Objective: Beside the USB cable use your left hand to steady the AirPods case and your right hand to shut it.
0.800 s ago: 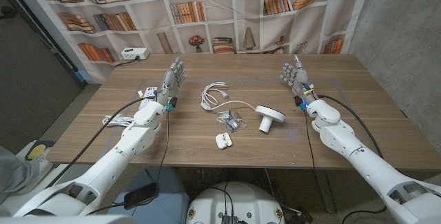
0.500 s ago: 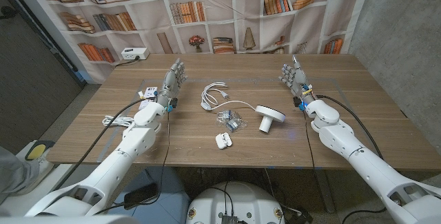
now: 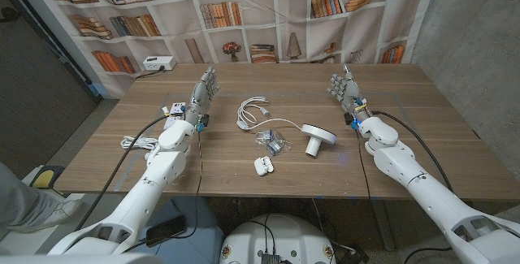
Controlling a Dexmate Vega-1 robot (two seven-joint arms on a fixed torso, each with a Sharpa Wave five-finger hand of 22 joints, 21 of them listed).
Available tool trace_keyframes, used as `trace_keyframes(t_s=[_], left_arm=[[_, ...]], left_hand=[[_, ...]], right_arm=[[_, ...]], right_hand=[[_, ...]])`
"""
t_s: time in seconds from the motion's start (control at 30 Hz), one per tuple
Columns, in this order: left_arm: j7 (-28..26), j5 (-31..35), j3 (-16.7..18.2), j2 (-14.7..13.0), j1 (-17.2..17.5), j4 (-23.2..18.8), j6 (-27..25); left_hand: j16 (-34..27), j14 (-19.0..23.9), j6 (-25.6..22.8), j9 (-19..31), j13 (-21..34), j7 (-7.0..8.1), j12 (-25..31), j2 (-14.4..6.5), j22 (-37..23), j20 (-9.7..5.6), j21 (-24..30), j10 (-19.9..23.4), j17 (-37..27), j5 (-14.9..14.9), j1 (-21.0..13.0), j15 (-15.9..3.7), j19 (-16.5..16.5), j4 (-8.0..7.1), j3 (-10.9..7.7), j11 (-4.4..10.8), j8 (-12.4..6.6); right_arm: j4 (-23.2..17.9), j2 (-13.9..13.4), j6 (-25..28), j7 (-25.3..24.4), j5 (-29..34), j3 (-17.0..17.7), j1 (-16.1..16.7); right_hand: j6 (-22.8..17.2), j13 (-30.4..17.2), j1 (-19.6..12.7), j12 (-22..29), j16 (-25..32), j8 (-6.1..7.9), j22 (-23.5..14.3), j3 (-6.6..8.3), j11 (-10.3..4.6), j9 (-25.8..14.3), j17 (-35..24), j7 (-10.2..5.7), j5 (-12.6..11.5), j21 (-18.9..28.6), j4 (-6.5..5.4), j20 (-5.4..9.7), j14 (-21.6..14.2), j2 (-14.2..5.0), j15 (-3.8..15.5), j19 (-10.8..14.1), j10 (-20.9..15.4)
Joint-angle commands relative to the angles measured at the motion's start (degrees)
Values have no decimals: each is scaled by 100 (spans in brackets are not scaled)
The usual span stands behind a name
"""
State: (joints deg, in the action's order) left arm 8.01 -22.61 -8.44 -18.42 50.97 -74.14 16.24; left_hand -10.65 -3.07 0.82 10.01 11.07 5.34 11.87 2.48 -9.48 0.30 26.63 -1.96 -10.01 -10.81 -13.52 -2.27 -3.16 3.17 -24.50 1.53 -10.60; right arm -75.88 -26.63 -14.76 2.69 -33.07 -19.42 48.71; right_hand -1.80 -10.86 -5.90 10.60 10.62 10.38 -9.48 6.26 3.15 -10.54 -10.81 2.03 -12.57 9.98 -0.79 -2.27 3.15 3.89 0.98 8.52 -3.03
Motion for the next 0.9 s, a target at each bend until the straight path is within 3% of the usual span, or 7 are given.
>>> trace_keyframes(t_s=[0.03, 0.1, 0.2, 0.6, 0.67, 0.73, 0.9], left_arm=[[-315, 619, 161, 209, 284, -469, -227], [-368, 708, 156, 264, 270, -400, -125], [-393, 785, 167, 269, 278, -442, -122], [-430, 925, 197, 277, 401, -605, -107], [-1203, 1525, 163, 244, 634, -1215, -798], [-728, 1156, 201, 258, 550, -939, -482], [-734, 1222, 211, 243, 620, -962, -314]], left_hand=[[-14, -4, -17, 8, 20, 26, 21, 4, -12, -6, -46, 32, -7, -9, -79, -35, -8, 42, -2, 28, -16], [-33, 62, -28, 8, 19, 32, 32, 12, -12, 175, -130, 55, -7, 2, -120, 115, -51, 96, 0, 27, -13], [-28, 63, -42, 8, 19, 49, 45, 20, -12, 199, -169, 90, -7, 7, -136, 57, -74, 119, 3, 3, -15], [-24, 76, -81, 8, 19, 41, 57, 38, -14, 93, -229, 129, -7, 16, -170, 0, -34, 175, 12, 9, -19], [-23, 78, -88, 9, 19, 30, 57, 41, -15, 59, -233, 132, -7, 18, -177, -3, -6, 185, 13, 11, -19], [-49, 168, -194, 9, 20, 1, 90, 57, -17, -41, -234, 227, -7, 24, -195, -13, 148, 222, 25, 13, -48], [-51, 201, -200, 10, 20, -18, 96, 64, -17, -75, -254, 257, -7, 27, -204, -16, 196, 243, 32, 14, -39]], right_arm=[[-212, -49, 84, -116, 314, 2, -27], [-30, 31, -55, 119, 178, 22, -101], [94, 101, -100, 107, 157, 41, -120], [171, 95, -144, 172, 95, 113, -20], [159, 15, -52, 284, 69, 106, -29], [78, -27, 11, 171, 141, 104, 1], [-134, -66, 56, 52, 161, 144, 107]], right_hand=[[89, -18, -71, 23, 7, 3, -17, 29, 33, -21, -19, 4, -30, 15, 8, 3, 86, -36, 1, -68, 27], [120, -19, -70, 31, 18, -2, -18, 26, 50, -21, -21, 19, -29, 24, 10, 4, 72, -35, -8, -60, 20], [136, -21, -68, 39, 20, 0, -19, 21, 70, -22, -22, 33, -26, 29, 12, 1, 78, -32, -45, -65, 12], [128, -17, -72, 44, 19, 26, -21, 8, 78, -22, -24, 28, -19, 23, 27, -13, 111, -27, -33, -135, 16], [134, -16, -75, 44, 18, 27, -21, 7, 72, -22, -24, 24, -19, 21, 30, -3, 120, -28, -25, -151, 21], [139, -16, -81, 48, 24, 29, -21, 8, 47, -22, -23, 22, -18, 30, 34, 4, 112, -32, -12, -142, 14], [156, -15, -93, 45, 28, 29, -21, 9, 43, -22, -22, 29, -17, 29, 44, 15, 112, -37, -11, -165, 30]])
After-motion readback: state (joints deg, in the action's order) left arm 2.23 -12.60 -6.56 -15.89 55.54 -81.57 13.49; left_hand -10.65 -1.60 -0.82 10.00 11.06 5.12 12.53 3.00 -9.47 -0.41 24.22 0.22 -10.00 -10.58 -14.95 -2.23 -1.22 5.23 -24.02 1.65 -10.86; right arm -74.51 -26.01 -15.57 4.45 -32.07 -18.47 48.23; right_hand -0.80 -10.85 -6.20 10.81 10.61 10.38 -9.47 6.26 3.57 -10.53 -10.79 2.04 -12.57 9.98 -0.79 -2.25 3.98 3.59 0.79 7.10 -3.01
